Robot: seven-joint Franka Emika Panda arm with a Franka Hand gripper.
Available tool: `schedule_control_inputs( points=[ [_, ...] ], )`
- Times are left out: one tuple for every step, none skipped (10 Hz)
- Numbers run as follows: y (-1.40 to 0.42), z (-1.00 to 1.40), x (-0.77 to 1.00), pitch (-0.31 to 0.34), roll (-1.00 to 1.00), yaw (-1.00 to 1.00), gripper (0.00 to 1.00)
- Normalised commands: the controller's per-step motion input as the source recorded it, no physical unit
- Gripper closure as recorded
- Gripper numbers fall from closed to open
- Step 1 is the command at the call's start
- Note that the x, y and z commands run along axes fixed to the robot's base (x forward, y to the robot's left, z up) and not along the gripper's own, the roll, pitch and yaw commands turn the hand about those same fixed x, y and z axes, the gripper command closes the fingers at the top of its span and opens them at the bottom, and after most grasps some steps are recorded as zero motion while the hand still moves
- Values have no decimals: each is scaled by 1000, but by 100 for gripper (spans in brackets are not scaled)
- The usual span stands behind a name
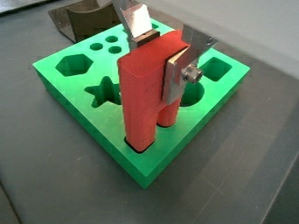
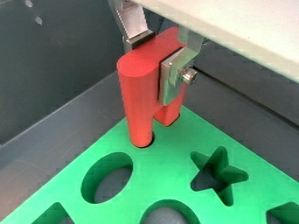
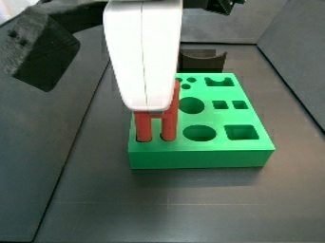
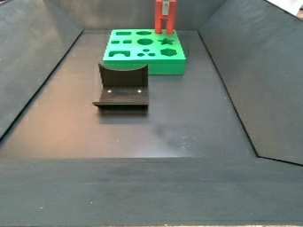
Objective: Pick up the square-circle object. Move up. Move to above the board. Insert the square-circle object.
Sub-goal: Insert the square-circle object.
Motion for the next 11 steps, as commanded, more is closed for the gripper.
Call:
schedule_control_inputs(
  points=[
    [0,-457,-3,-69,203,0,100],
    [-29,-529,-157,-179,201,0,100],
    [-37,-534,-151,-229,174,26,100],
    [-43,-529,-51,-197,169,11,100],
    [-37,-537,-3,-187,140,0,100],
    [-23,-529,0,-171,110,0,100],
    [0,-486,0,-147,64,0,100],
    [0,-431,0,-146,21,0,100],
    [0,-246,0,-74,36,0,100],
    [0,0,0,-43,0,-9,100],
    [0,0,0,0,0,0,100]
  ],
)
